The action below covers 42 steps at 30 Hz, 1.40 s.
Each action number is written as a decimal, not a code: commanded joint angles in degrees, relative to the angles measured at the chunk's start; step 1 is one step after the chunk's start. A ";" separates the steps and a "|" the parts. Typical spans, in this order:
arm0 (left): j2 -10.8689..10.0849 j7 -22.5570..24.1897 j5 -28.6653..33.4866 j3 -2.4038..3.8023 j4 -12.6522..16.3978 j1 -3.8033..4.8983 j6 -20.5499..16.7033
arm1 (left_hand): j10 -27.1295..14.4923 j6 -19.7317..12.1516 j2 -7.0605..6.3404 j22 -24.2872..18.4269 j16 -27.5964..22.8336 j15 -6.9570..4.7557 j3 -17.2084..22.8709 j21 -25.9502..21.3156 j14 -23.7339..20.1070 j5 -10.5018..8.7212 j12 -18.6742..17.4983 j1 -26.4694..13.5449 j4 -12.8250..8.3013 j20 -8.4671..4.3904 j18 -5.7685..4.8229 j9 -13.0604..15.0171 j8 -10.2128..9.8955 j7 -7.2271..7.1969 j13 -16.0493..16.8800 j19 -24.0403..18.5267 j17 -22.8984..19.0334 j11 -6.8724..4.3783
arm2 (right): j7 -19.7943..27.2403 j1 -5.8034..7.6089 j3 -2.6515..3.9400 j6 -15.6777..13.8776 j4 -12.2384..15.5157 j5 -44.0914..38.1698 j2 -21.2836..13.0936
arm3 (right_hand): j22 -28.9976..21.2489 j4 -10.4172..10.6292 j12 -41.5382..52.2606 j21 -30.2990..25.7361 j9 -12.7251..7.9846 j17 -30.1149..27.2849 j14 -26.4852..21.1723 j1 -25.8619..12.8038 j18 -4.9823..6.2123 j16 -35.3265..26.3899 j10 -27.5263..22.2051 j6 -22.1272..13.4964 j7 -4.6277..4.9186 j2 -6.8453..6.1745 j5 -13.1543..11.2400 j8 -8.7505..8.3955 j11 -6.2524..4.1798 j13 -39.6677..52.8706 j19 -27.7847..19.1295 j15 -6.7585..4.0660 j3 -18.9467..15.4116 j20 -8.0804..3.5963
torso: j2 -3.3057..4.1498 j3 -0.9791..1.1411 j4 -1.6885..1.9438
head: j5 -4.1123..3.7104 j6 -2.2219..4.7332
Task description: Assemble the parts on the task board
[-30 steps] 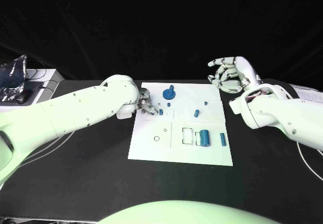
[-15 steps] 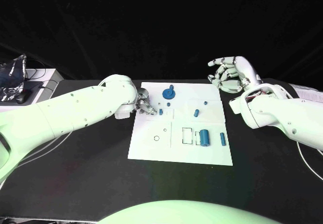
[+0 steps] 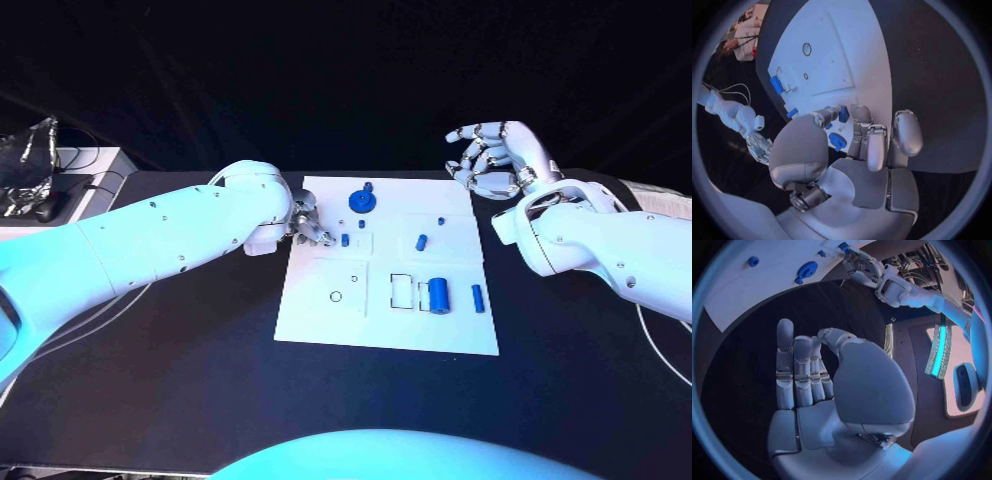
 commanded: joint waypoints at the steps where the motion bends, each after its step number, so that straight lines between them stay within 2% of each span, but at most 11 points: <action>1: 0.01 -1.16 0.68 -0.84 -0.30 -1.27 2.40 | 0.26 0.25 -0.12 0.02 0.22 0.24 -1.39 -0.03 4.83 -0.36 0.18 0.69 0.03 -0.03 -0.88 -0.10 -2.97 -0.17 -0.19 0.25 11.76 0.10 | 0.31 -0.01 0.02 0.65 0.10 -0.54 0.00 | -0.03 -0.34 -0.11 -0.35 0.09 0.08 0.23 -0.37 0.64 -0.16 -0.31 0.09 0.44 -0.35 0.28 0.31 0.04 -0.06 0.37 0.05 0.09 -0.03 | -0.04 0.02 -0.01 | 0.06 -0.03; 4: -0.12 -0.81 1.13 -0.81 -0.18 -1.27 1.93 | -0.14 0.08 -0.42 -0.40 0.04 0.25 -3.95 -0.39 4.68 -0.42 -0.12 0.74 0.05 -0.05 -0.78 -0.21 -3.00 -0.16 -0.77 -0.02 11.40 0.11 | 0.31 -0.01 0.02 0.66 0.11 -0.54 0.00 | -0.03 -0.34 -0.11 -0.35 0.09 0.08 0.23 -0.37 0.64 -0.16 -0.31 0.09 0.44 -0.35 0.28 0.31 0.04 -0.06 0.37 0.05 0.09 -0.03 | -0.03 0.04 -0.01 | 0.07 0.00; 7: -0.48 -0.58 1.85 -0.51 0.10 -1.27 1.77 | -1.38 -0.84 -0.02 -1.27 -0.48 0.42 -6.83 -1.13 4.26 -0.32 -0.87 1.46 0.09 0.00 -0.58 -0.47 -3.41 0.11 -2.17 -0.63 10.39 0.34 | 0.32 -0.02 0.02 0.67 0.10 -0.54 -0.02 | -0.03 -0.34 -0.11 -0.35 0.09 0.08 0.23 -0.37 0.64 -0.16 -0.31 0.09 0.44 -0.35 0.28 0.31 0.04 -0.06 0.37 0.05 0.09 -0.03 | 0.02 0.00 -0.07 | 0.07 0.10; 13: -1.26 -0.19 3.88 0.89 0.62 -1.26 1.96 | -3.48 -2.31 0.98 -2.69 -1.18 0.93 -9.32 -2.38 3.62 -0.08 -1.82 2.97 0.10 0.30 -0.24 -1.20 -4.38 0.79 -4.17 -1.68 9.05 0.95 | 0.31 -0.03 0.02 0.66 0.04 -0.54 -0.03 | -0.03 -0.34 -0.11 -0.35 0.09 0.08 0.23 -0.37 0.64 -0.16 -0.31 0.09 0.44 -0.35 0.28 0.31 0.04 -0.06 0.37 0.05 0.09 -0.03 | -0.06 0.03 0.04 | 0.03 0.21; 19: -1.45 -0.01 5.51 1.56 0.91 -1.24 2.07 | -3.56 -2.37 1.05 -2.74 -1.20 0.96 -9.45 -2.43 3.60 -0.06 -1.82 3.07 0.09 0.33 -0.23 -1.25 -4.43 0.83 -4.19 -1.72 9.02 0.99 | 0.33 -0.10 0.02 0.70 -0.04 -0.55 0.08 | 0.04 -0.59 -0.06 -0.36 0.16 0.20 0.34 -0.42 0.64 -0.43 -0.27 0.13 0.44 -0.32 0.29 0.35 0.04 -0.28 0.41 0.03 0.18 -0.06 | -0.03 0.01 0.07 | 0.11 0.18; 23: -1.61 0.15 6.15 1.97 1.00 -1.25 1.85 | -3.60 -2.40 1.13 -2.85 -1.24 0.99 -9.53 -2.52 3.56 -0.04 -1.80 3.19 0.08 0.35 -0.21 -1.30 -4.47 0.86 -4.18 -1.80 8.93 1.02 | 0.33 -0.17 0.02 0.75 -0.06 -0.55 0.08 | 0.04 -0.59 -0.06 -0.36 0.16 0.20 0.34 -0.42 0.64 -0.43 -0.27 0.13 0.44 -0.32 0.29 0.35 0.04 -0.28 0.41 0.03 0.18 -0.06 | 0.02 -0.04 -0.06 | 0.10 0.21; 27: -1.93 0.23 6.88 3.20 1.07 -1.26 1.95 | -3.84 -2.44 1.95 -2.99 -1.29 1.11 -9.60 -2.67 3.50 0.27 -1.71 4.27 0.03 0.49 -0.17 -1.57 -4.60 0.97 -4.24 -1.90 8.83 1.12 | 0.32 -0.20 0.02 0.77 -0.06 -0.55 0.03 | 0.04 -0.59 -0.06 -0.36 0.16 0.20 0.34 -0.42 0.64 -0.43 -0.27 0.13 0.44 -0.32 0.29 0.35 0.04 -0.28 0.41 0.03 0.18 -0.06 | 0.02 -0.01 -0.10 | 0.04 0.32; 28: -2.12 0.22 7.03 3.69 1.19 -1.26 2.11 | -4.05 -2.50 2.94 -3.15 -1.30 1.15 -8.74 -2.83 3.49 0.51 -1.65 5.92 -0.06 0.60 -0.12 -1.88 -4.79 1.02 -4.28 -2.01 8.81 1.16 | 0.32 -0.21 0.02 0.77 -0.07 -0.55 0.02 | 0.04 -0.59 -0.06 -0.36 0.16 0.20 0.34 -0.42 0.64 -0.43 -0.27 0.13 0.44 -0.32 0.29 0.35 0.04 -0.28 0.41 0.03 0.18 -0.06 | 0.01 0.02 -0.08 | 0.02 0.28; 34: -3.21 -0.63 7.30 6.36 1.84 -0.98 4.01 | -4.26 -2.31 3.36 -3.14 -1.29 1.21 -6.60 -2.85 3.49 0.66 -1.50 7.88 0.02 0.73 -0.12 -2.54 -5.10 1.04 -4.28 -2.00 8.81 1.17 | 0.28 -0.23 0.02 0.75 -0.12 -0.55 -0.02 | 0.04 -0.59 -0.06 -0.36 0.16 0.20 0.34 -0.42 0.64 -0.43 -0.27 0.13 0.44 -0.32 0.29 0.35 0.04 -0.28 0.41 0.03 0.18 -0.06 | -0.09 0.11 0.05 | -0.04 0.36; 37: -3.56 -1.28 7.18 7.06 1.98 -0.41 5.09 | -4.25 -2.25 3.40 -3.12 -1.25 1.21 -6.39 -2.84 3.53 0.66 -1.47 7.88 0.08 0.73 -0.12 -2.60 -5.11 1.05 -4.24 -1.99 8.89 1.17 | 0.25 -0.23 0.02 0.73 -0.16 -0.55 0.00 | 0.04 -0.59 -0.06 -0.36 0.16 0.20 0.34 -0.42 0.64 -0.43 -0.27 0.13 0.44 -0.32 0.29 0.35 0.04 -0.28 0.41 0.03 0.18 -0.06 | -0.08 0.07 0.06 | 0.00 0.44; 42: -3.70 -1.74 6.88 7.65 2.32 0.27 5.68 | -4.23 -2.22 3.43 -3.10 -1.23 1.21 -6.31 -2.83 3.54 0.64 -1.44 7.84 0.11 0.73 -0.12 -2.62 -5.11 1.06 -4.20 -1.98 8.92 1.18 | 0.24 -0.24 0.02 0.73 -0.25 -0.55 0.08 | 0.04 -0.59 -0.06 -0.36 0.16 0.20 0.34 -0.42 0.64 -0.43 -0.27 0.13 0.44 -0.32 0.29 0.35 0.04 -0.28 0.41 0.03 0.18 -0.06 | -0.09 0.00 -0.02 | 0.14 0.62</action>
